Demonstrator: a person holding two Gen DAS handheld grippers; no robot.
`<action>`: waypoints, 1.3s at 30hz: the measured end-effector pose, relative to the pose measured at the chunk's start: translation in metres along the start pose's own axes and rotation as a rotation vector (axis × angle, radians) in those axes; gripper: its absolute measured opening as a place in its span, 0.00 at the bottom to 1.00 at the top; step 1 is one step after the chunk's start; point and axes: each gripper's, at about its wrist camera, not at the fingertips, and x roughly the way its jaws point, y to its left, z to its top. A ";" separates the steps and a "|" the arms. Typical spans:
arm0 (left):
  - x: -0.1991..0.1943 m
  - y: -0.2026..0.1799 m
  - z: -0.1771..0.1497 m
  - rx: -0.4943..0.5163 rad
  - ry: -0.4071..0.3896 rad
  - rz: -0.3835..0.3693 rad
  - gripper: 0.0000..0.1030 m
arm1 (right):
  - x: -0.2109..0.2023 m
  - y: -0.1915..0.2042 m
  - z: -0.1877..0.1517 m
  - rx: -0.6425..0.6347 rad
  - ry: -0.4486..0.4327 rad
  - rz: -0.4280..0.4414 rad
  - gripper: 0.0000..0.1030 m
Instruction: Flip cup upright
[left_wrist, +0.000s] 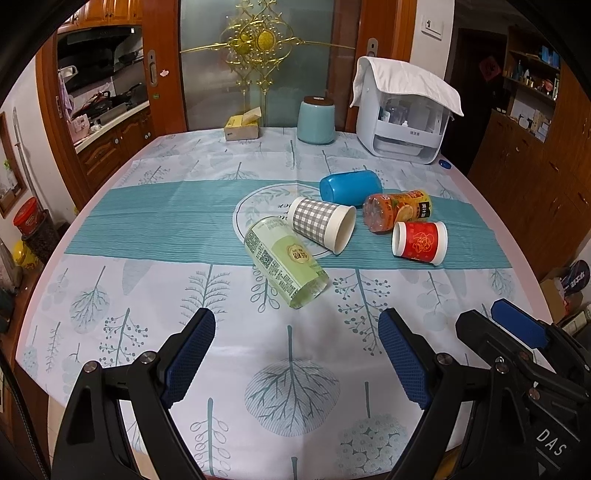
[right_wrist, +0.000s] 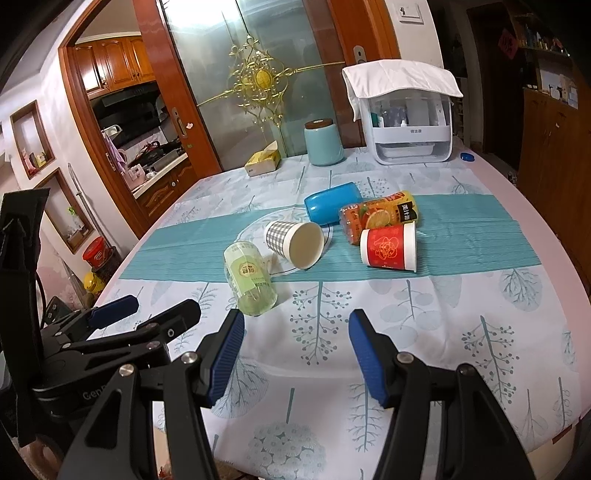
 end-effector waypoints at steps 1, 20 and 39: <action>0.002 0.000 0.001 0.000 0.002 -0.001 0.86 | 0.001 -0.002 0.000 0.003 0.002 0.001 0.58; 0.054 0.014 0.029 0.013 0.067 -0.023 0.86 | 0.048 -0.017 0.019 0.023 0.041 -0.006 0.57; 0.120 0.028 0.062 0.537 0.064 -0.104 0.86 | 0.112 -0.017 0.018 0.037 0.200 0.050 0.57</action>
